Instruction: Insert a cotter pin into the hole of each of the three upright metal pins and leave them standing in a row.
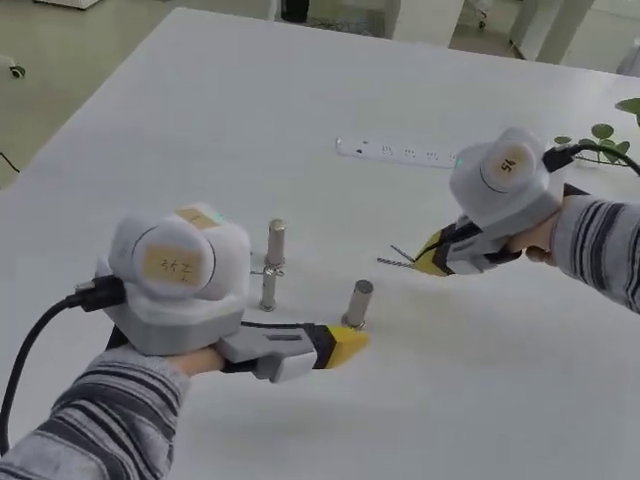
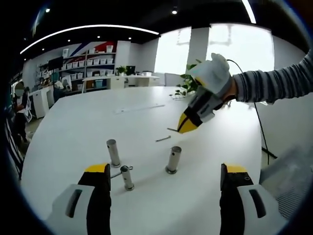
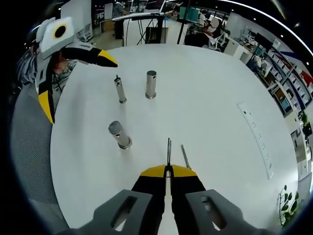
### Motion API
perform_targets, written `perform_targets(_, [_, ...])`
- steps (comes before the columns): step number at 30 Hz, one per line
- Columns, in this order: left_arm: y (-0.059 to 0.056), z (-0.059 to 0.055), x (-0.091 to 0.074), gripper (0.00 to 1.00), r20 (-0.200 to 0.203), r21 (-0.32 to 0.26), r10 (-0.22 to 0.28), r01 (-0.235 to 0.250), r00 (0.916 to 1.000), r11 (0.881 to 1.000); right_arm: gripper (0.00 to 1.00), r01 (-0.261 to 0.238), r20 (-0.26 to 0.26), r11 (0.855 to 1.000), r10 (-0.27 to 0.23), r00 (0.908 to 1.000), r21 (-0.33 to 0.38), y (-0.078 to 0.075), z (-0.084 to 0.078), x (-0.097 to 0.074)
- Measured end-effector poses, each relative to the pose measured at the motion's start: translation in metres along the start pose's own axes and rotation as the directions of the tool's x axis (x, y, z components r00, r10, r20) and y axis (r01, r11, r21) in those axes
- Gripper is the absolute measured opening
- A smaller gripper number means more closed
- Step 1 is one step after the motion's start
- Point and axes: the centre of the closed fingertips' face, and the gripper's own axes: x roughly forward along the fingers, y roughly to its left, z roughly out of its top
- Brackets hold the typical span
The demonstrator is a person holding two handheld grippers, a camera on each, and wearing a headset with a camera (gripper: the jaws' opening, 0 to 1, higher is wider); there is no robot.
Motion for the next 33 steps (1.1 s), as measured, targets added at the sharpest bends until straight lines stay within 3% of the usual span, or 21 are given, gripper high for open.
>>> perform_targets(6, [-0.005, 0.002, -0.005, 0.86, 0.007, -0.035, -0.017, 0.018, 0.9998, 0.999, 0.00, 0.003, 0.050, 0.999, -0.001, 0.9987, -0.037, 0.024, 0.012, -0.014])
perform_targets(15, [-0.022, 0.010, -0.010, 0.69, 0.018, -0.084, -0.074, 0.076, 0.9971, 0.994, 0.00, 0.013, 0.087, 0.994, -0.004, 0.9962, -0.107, 0.053, 0.021, -0.028])
perform_targets(22, [-0.036, 0.015, -0.013, 0.54, 0.026, -0.126, -0.126, 0.128, 0.9917, 0.984, 0.00, 0.028, 0.112, 0.982, -0.007, 0.9936, -0.186, 0.067, 0.026, -0.037])
perform_targets(26, [-0.044, 0.018, -0.014, 0.47, 0.032, -0.133, -0.148, 0.151, 0.9884, 0.980, 0.00, 0.039, 0.110, 0.963, -0.010, 0.9939, -0.268, 0.073, 0.026, -0.040])
perform_targets(28, [-0.048, 0.017, -0.014, 0.44, 0.021, -0.154, -0.157, 0.158, 0.9874, 0.975, 0.00, 0.026, 0.123, 0.964, 0.007, 0.9924, -0.266, 0.079, 0.027, -0.042])
perform_targets(29, [-0.050, 0.017, -0.014, 0.43, 0.020, -0.159, -0.158, 0.159, 0.9872, 0.974, 0.00, -0.004, 0.144, 0.970, 0.040, 0.9887, -0.243, 0.085, 0.030, -0.044])
perform_targets(33, [-0.059, 0.019, -0.016, 0.38, 0.019, -0.164, -0.170, 0.171, 0.9852, 0.972, 0.00, -0.010, 0.164, 0.965, 0.054, 0.9850, -0.261, 0.094, 0.032, -0.049])
